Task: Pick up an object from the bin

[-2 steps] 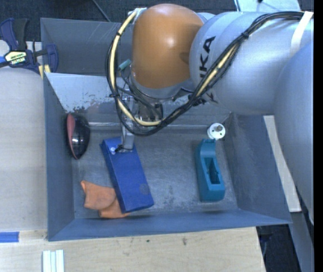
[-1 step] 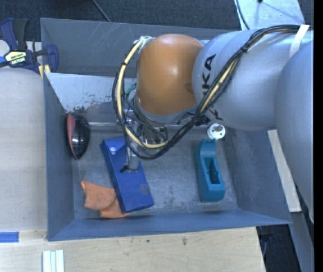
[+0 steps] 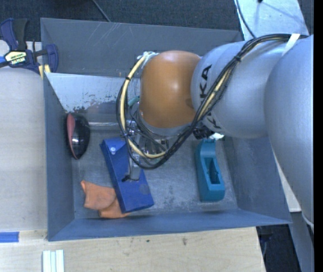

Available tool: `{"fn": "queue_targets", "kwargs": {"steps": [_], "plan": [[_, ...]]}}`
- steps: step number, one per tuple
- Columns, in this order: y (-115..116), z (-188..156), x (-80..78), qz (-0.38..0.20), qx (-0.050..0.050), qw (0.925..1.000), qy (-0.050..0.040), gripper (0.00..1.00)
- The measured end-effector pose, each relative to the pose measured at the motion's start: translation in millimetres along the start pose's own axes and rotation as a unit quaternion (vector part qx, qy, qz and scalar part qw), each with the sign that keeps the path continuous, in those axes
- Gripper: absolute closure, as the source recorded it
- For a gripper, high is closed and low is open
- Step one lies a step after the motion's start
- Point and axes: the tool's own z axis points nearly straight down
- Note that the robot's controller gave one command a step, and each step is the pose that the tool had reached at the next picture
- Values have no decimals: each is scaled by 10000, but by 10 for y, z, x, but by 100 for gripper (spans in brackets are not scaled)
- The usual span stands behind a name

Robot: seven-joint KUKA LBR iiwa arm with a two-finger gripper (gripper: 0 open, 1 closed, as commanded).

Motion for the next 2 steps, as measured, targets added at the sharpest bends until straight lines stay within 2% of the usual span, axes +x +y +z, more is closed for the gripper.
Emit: {"fn": "queue_targets", "kwargs": {"steps": [1, 2], "plan": [[41, 209, -194, -4, 1, 10000, -14, 0], [33, 241, -430, -130, 0, 9999, -12, 0]]}}
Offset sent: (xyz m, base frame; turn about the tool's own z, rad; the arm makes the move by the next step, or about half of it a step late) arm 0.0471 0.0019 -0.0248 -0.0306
